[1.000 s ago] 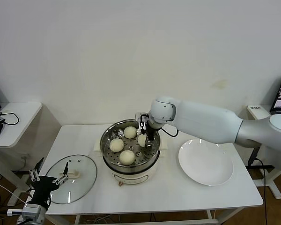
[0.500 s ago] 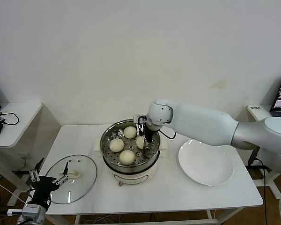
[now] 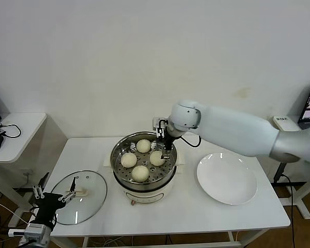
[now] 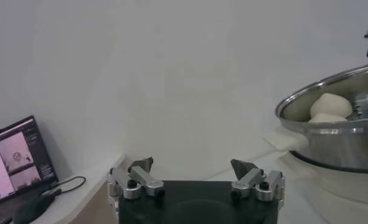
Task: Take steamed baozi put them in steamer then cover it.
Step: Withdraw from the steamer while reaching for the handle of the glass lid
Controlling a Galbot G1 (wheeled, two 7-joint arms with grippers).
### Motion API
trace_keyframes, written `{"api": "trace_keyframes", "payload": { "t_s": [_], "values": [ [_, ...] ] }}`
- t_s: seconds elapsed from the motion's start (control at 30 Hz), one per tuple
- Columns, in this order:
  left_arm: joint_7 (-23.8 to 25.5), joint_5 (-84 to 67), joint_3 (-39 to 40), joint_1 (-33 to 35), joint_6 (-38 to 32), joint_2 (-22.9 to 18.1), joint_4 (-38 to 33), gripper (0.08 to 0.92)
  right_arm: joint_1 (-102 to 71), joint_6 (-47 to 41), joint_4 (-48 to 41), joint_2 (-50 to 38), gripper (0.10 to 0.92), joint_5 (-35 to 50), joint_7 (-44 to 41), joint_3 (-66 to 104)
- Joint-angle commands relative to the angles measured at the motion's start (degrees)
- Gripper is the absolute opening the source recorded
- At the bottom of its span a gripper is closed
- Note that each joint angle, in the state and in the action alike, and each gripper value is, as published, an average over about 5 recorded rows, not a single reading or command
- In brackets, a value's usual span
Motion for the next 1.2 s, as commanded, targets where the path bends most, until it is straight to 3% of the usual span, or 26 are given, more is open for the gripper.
{"api": "trace_keyframes", "payload": {
  "t_s": [0.03, 0.27, 0.47, 0.67, 0.9, 1.2],
  "values": [
    [0.0, 0.0, 0.3, -0.3, 0.0, 0.1, 0.2, 0.823, -1.9, -1.3, 13.2, -13.0, 0.823, 8.2, 15.8, 8.8],
    [-0.2, 0.0, 0.5, -0.9, -0.5, -0.2, 0.8, 0.823, -22.0, 8.1, 23.7, -23.8, 0.823, 11.2, 37.9, 27.4],
    [-0.5, 0.2, 0.6, -1.5, -1.5, -0.7, 2.0, 0.823, -54.0, 22.6, 29.3, -25.2, 0.823, -0.2, 45.5, 54.9],
    [-1.0, 0.2, 1.1, -2.2, -2.6, -1.5, 3.2, 0.823, -83.8, 36.5, 30.8, -12.4, 0.823, -12.6, 44.8, 83.8],
    [-1.0, 5.0, 1.6, -2.9, -4.3, -1.7, 5.4, 0.823, -100.1, 47.6, 32.1, 7.5, 0.823, -15.2, 38.7, 107.9],
    [-3.1, 44.8, -2.3, -4.1, -12.2, 2.5, 13.6, 0.823, -112.7, 48.4, 37.3, 19.4, 0.823, -13.2, 37.0, 117.8]
  ]
}}
